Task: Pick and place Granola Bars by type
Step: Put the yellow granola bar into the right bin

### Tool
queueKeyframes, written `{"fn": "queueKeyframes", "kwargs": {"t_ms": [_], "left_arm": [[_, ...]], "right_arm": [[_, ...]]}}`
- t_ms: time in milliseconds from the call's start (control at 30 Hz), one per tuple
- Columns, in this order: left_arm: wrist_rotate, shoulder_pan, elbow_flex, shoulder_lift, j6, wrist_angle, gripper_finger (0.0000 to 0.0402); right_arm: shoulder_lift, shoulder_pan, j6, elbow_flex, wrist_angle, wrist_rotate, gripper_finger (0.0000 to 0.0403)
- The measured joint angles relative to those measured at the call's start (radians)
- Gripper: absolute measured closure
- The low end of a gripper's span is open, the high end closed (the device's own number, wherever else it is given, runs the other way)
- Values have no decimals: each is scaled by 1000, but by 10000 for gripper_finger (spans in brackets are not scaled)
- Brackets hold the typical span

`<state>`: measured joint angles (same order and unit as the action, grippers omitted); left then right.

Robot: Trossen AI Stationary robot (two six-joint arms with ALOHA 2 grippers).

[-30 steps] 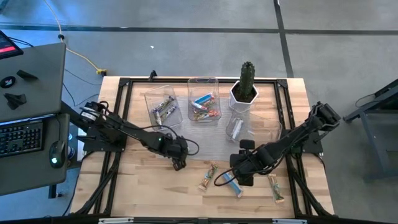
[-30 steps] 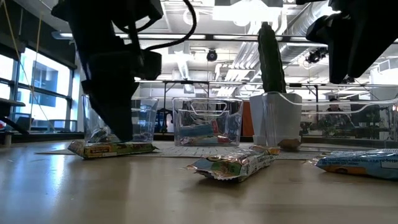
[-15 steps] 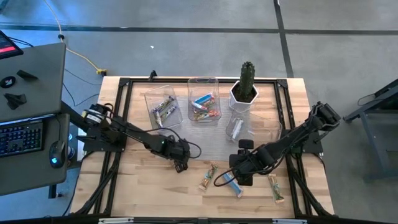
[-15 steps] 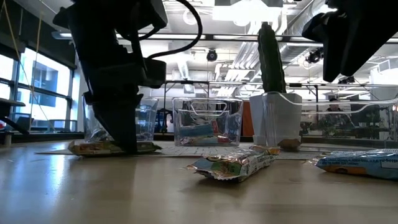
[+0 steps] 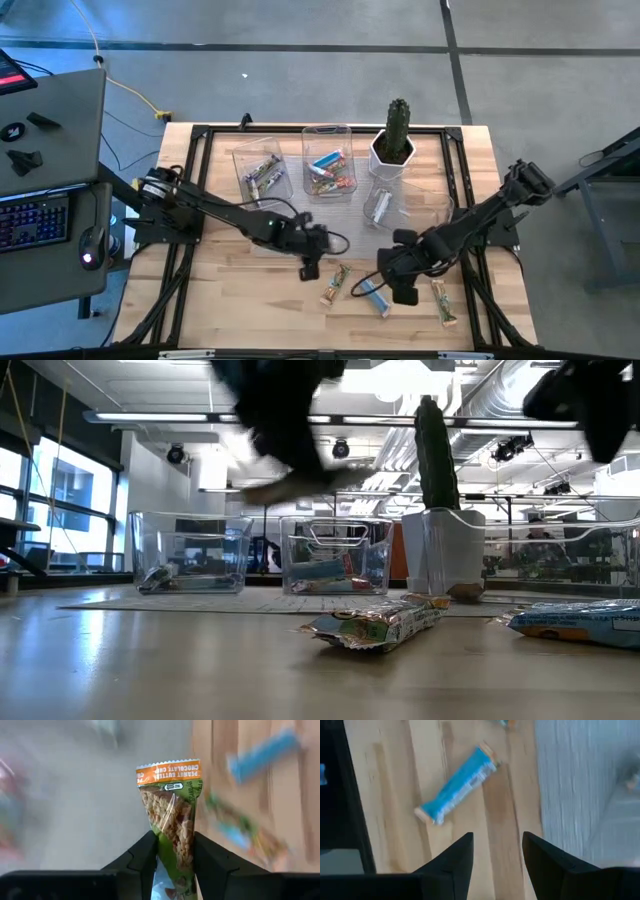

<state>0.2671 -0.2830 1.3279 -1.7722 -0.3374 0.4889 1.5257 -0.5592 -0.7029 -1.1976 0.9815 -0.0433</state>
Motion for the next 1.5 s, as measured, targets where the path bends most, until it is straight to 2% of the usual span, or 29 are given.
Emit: {"fn": "queueKeyframes", "kwargs": {"t_ms": [67, 167, 400, 500, 667, 833, 1033, 1200, 1500], "left_arm": [[60, 13, 65, 0, 100, -34, 290], [52, 57, 122, 4, 186, -159, 289], [-115, 185, 130, -39, 263, -626, 289], [-189, 233, 127, -113, 262, -798, 289], [-200, 291, 133, -256, 248, -1039, 289], [-221, 339, 189, -378, 129, -1058, 289], [-235, 355, 243, -474, 125, -1035, 289], [-170, 355, 246, -490, 195, -999, 289], [-183, 355, 245, -493, 206, -949, 288]], "right_arm": [[-33, -23, -30, 0, 54, -17, 250], [-82, -81, -74, 0, 144, -106, 250], [-147, -255, -250, 2, 216, -404, 250], [-148, -318, -301, 2, 217, -459, 250], [-147, -393, -382, 2, 216, -517, 250], [-146, -430, -422, 2, 214, -565, 250], [-146, -440, -418, 2, 213, -601, 250], [-146, -440, -416, 2, 212, -607, 250], [-146, -438, -415, 2, 211, -607, 250]]}}
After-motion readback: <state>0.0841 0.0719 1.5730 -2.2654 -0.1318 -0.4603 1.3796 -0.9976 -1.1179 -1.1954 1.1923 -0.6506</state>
